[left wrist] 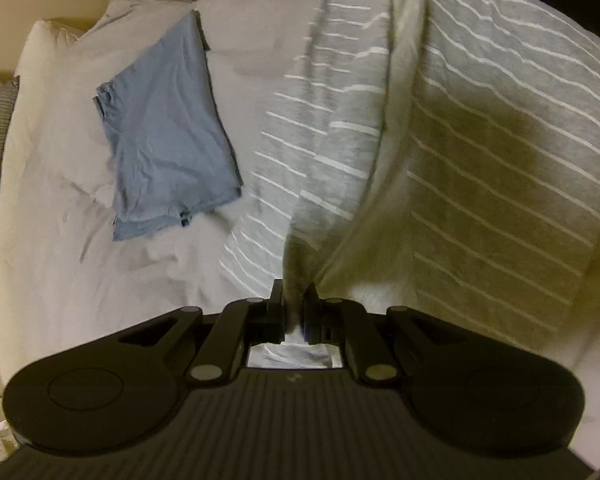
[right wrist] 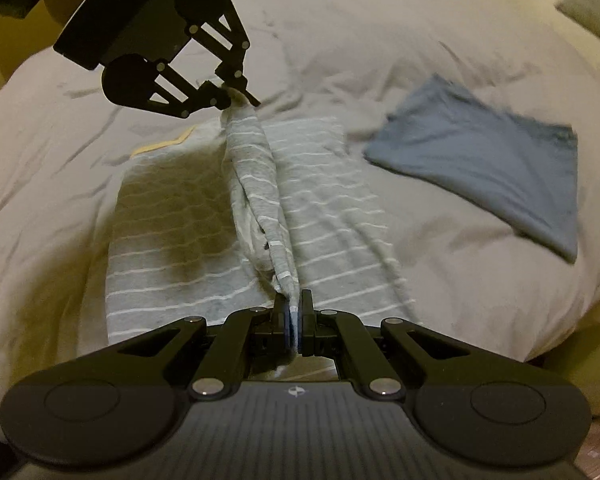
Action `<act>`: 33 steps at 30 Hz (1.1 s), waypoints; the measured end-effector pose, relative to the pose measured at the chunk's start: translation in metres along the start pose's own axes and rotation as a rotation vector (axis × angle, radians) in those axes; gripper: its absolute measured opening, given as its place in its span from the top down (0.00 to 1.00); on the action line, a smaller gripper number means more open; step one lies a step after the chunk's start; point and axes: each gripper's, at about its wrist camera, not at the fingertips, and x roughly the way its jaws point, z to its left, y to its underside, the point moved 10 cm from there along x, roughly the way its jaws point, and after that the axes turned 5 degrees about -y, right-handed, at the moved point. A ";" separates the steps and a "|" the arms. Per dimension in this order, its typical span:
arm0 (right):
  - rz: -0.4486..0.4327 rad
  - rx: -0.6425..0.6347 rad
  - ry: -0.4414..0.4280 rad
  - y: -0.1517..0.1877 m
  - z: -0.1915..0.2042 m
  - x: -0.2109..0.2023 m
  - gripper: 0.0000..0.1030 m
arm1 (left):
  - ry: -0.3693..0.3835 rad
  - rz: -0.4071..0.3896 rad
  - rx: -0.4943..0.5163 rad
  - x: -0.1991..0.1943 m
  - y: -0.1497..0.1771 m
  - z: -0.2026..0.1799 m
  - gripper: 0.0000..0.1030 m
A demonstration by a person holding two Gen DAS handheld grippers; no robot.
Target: Fold clothes
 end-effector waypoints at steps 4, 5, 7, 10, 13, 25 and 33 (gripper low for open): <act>0.006 0.069 -0.017 0.002 -0.025 0.004 1.00 | 0.039 -0.009 0.027 0.025 -0.011 0.014 0.94; 0.010 0.083 -0.018 0.003 -0.031 0.008 1.00 | 0.050 -0.009 0.032 0.031 -0.013 0.017 0.94; 0.013 0.119 -0.023 0.003 -0.043 0.015 1.00 | 0.068 -0.004 0.032 0.043 -0.016 0.020 0.93; 0.018 0.176 -0.027 0.003 -0.058 0.027 1.00 | 0.086 0.006 0.015 0.060 -0.017 0.022 0.91; 0.031 0.229 -0.019 0.009 -0.071 0.037 0.96 | 0.107 0.034 -0.046 0.075 -0.012 0.023 0.85; -0.037 0.484 0.126 0.039 -0.113 0.001 0.72 | 0.032 0.143 -0.653 0.073 0.040 0.088 0.72; -0.069 0.431 0.042 0.016 -0.070 0.011 0.72 | 0.125 0.043 -0.667 0.069 -0.005 0.051 0.72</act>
